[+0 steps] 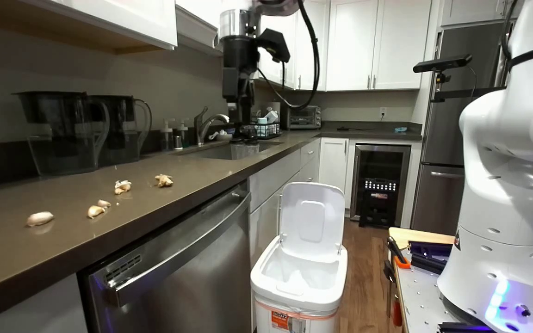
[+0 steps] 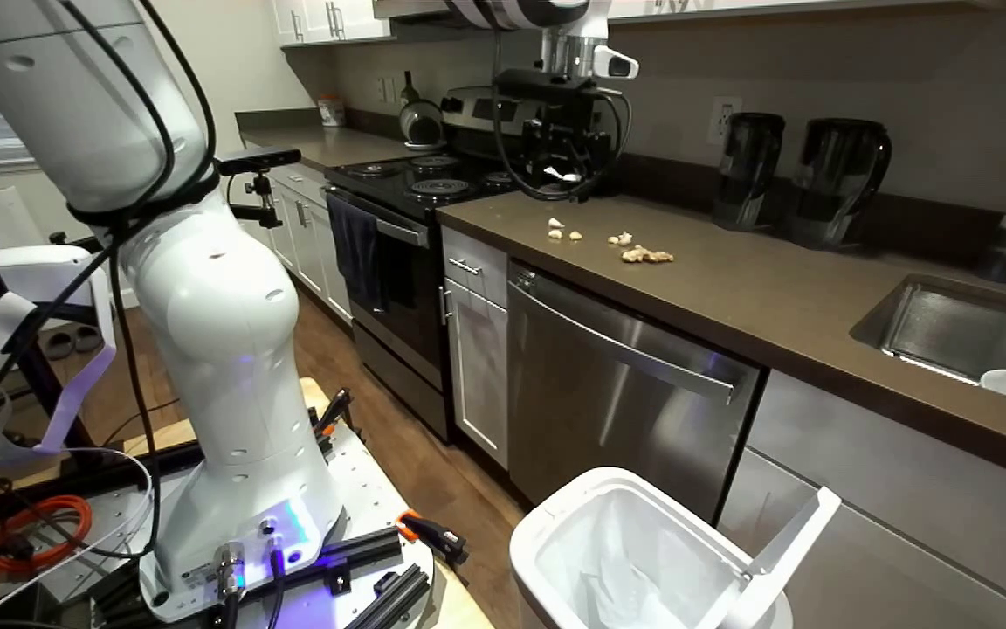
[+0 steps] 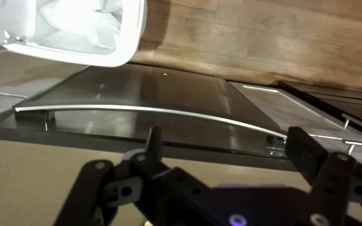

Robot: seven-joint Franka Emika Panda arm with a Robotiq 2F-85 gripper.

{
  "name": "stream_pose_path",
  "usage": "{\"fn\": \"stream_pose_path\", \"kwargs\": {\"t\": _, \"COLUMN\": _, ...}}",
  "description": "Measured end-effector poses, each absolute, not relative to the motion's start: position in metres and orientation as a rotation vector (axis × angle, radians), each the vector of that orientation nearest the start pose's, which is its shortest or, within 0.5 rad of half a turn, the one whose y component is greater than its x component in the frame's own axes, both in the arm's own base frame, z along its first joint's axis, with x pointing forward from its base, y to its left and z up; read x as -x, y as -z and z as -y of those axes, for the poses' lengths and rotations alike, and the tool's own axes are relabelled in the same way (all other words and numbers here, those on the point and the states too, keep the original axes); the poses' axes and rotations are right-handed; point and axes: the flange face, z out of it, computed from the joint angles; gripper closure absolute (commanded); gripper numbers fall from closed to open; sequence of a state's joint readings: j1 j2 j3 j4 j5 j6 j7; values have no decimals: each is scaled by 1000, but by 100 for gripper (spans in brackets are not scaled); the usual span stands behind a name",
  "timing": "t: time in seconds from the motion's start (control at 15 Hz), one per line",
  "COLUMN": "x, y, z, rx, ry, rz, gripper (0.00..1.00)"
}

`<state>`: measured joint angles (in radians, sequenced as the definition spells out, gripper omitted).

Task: Put one of the garlic cloves in the bin

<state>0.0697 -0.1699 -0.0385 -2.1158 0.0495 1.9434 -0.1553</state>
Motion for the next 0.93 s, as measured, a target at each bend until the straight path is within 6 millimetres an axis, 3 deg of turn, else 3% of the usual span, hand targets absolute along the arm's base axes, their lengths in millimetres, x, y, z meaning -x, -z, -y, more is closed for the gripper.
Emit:
{"fn": "stream_pose_path", "kwargs": {"t": 0.33, "x": -600, "y": -470, "z": -30, "rx": 3088, "ry": 43, "rz": 227, "gripper": 0}}
{"fn": "stream_pose_path", "kwargs": {"t": 0.6, "x": -666, "y": -446, "z": -44, "rx": 3050, "ry": 74, "rz": 158, "gripper": 0}}
{"fn": "stream_pose_path", "kwargs": {"t": 0.8, "x": -704, "y": -422, "z": -55, "rx": 3002, "ry": 83, "rz": 142, "gripper": 0}}
{"fn": "stream_pose_path", "kwargs": {"t": 0.93, "x": -714, "y": -414, "z": -57, "rx": 2995, "ry": 84, "rz": 141, "gripper": 0}}
